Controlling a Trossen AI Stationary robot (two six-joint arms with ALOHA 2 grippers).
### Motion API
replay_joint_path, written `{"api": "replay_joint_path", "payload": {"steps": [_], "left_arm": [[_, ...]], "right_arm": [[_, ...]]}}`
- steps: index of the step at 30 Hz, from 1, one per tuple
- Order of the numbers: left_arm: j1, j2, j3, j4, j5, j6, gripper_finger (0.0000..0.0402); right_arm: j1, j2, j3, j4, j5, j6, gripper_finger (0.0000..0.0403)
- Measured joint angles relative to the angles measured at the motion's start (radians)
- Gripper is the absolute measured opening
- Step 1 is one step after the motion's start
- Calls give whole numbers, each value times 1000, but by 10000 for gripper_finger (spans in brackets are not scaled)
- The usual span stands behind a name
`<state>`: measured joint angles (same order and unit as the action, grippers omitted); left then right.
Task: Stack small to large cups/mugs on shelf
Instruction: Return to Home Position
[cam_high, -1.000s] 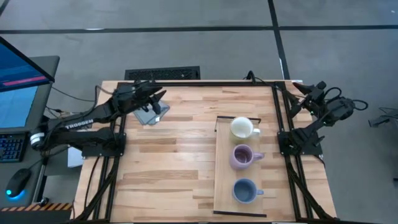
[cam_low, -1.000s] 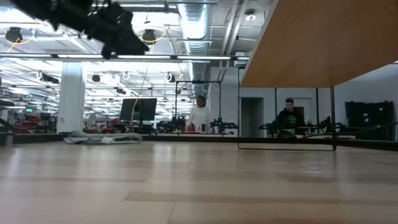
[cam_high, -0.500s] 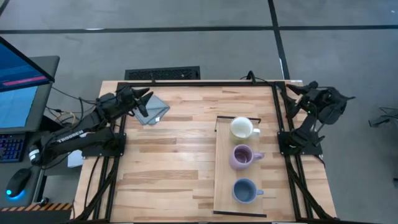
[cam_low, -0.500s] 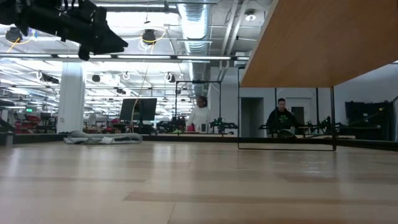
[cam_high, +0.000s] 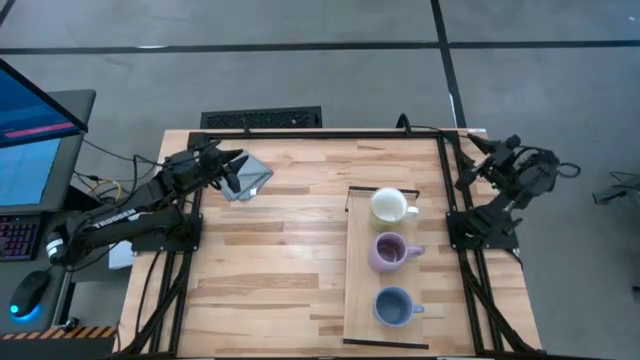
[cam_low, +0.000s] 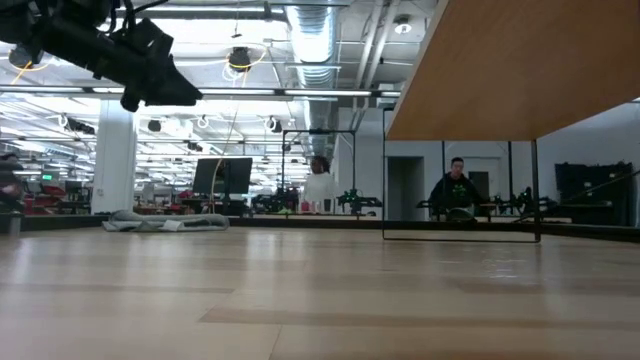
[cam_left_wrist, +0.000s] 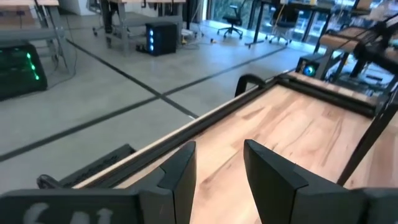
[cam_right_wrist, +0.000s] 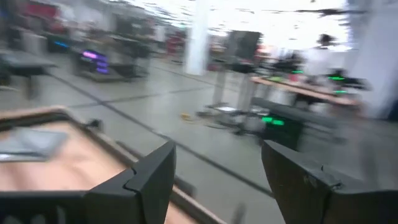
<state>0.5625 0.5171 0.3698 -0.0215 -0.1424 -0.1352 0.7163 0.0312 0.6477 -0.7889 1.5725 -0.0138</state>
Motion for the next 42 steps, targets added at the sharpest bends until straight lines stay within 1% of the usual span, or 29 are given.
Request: {"api": "replay_joint_path", "payload": {"steps": [4,8,11,13,17,19,20,22,27,31,36,37,40,42], "left_arm": [[0,0,0,-16,-1,19,125],[0,0,0,-23,0,60,125],[-1,0,0,-46,3,135,125],[-1,0,0,-64,4,146,125],[-1,0,0,-106,25,127,125],[-1,0,0,-129,50,127,125],[-1,0,0,-140,64,124,125],[-1,0,0,-174,97,123,125],[-1,0,0,-253,169,116,125],[-2,0,0,-278,173,115,125],[-3,0,0,-272,173,117,125],[-3,0,0,-268,173,120,125],[-3,0,0,-252,174,122,125],[-3,0,0,-241,173,131,125]], "right_arm": [[-185,54,-54,129,-1,-89,261],[-363,125,-109,210,0,-59,261],[-455,205,-161,248,-1,-44,261],[-502,277,-186,310,-2,-41,261],[-599,396,-192,361,-3,112,261],[-646,417,-188,364,-4,178,261],[-668,420,-183,363,-4,180,261],[-713,419,-176,367,-1,121,261],[-813,418,-176,453,-1,-39,261],[-898,394,-176,534,-1,-169,261],[-976,323,-176,544,-1,-210,261],[-992,305,-176,544,-1,-239,261],[-1052,245,-176,544,-1,-419,261],[-1098,204,-176,544,-1,-483,261]]}}
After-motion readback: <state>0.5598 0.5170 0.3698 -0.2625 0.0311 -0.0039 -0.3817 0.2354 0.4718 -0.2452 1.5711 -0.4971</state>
